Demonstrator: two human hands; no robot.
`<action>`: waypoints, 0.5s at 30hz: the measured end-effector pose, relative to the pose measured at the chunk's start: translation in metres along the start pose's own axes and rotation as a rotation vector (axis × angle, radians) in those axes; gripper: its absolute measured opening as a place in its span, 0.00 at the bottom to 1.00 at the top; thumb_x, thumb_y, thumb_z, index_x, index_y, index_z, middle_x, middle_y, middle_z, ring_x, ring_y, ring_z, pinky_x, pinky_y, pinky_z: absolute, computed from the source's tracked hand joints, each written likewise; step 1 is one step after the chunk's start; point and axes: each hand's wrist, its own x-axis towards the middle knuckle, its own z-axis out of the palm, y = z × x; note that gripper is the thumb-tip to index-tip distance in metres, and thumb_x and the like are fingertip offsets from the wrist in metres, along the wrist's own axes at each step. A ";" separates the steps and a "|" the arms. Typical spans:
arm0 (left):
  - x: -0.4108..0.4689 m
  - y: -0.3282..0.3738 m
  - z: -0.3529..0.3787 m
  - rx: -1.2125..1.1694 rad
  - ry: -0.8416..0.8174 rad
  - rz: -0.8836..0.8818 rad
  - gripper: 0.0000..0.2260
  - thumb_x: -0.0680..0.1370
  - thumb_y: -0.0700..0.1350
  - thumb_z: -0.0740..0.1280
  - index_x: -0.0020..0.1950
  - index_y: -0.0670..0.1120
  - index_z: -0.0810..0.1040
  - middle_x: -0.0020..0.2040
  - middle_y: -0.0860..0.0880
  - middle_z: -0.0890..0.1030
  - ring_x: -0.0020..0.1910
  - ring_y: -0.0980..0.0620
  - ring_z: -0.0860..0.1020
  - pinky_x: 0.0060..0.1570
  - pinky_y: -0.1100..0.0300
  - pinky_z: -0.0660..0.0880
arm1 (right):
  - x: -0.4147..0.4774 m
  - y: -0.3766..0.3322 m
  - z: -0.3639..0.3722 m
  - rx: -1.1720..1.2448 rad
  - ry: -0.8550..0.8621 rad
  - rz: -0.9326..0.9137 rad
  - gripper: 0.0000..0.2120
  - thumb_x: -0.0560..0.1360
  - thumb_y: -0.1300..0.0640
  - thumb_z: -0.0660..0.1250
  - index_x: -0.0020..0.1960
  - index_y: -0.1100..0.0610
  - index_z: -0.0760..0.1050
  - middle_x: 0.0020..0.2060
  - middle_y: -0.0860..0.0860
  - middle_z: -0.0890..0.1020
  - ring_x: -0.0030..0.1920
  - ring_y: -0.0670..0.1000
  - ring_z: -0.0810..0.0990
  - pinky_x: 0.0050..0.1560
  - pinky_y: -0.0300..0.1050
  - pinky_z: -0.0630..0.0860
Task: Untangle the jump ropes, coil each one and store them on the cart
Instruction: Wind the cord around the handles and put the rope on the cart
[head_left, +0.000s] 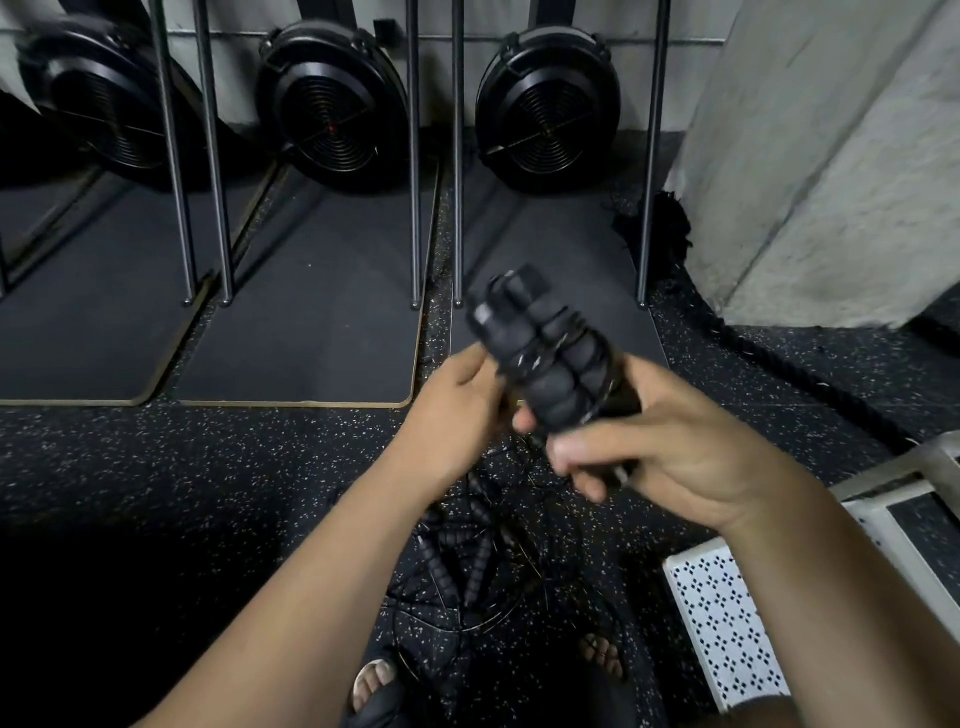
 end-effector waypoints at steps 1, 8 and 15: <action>0.015 -0.003 0.014 0.077 -0.021 0.121 0.14 0.89 0.51 0.60 0.47 0.53 0.79 0.31 0.55 0.77 0.30 0.54 0.73 0.33 0.60 0.67 | 0.002 0.000 -0.002 0.026 0.101 -0.026 0.25 0.72 0.73 0.75 0.68 0.65 0.75 0.55 0.61 0.85 0.40 0.52 0.82 0.31 0.43 0.77; 0.021 -0.002 0.015 0.250 0.046 0.149 0.11 0.86 0.61 0.61 0.66 0.61 0.76 0.29 0.53 0.78 0.28 0.56 0.76 0.36 0.57 0.73 | 0.011 0.019 -0.018 -0.315 0.692 0.083 0.24 0.73 0.68 0.79 0.62 0.59 0.71 0.50 0.62 0.87 0.39 0.54 0.85 0.33 0.48 0.80; 0.019 -0.002 0.013 0.313 -0.009 0.162 0.12 0.83 0.60 0.68 0.66 0.60 0.79 0.26 0.53 0.75 0.25 0.56 0.72 0.33 0.59 0.69 | 0.010 0.030 -0.013 -0.623 0.426 0.374 0.21 0.72 0.68 0.77 0.56 0.52 0.73 0.45 0.56 0.87 0.35 0.53 0.86 0.32 0.47 0.80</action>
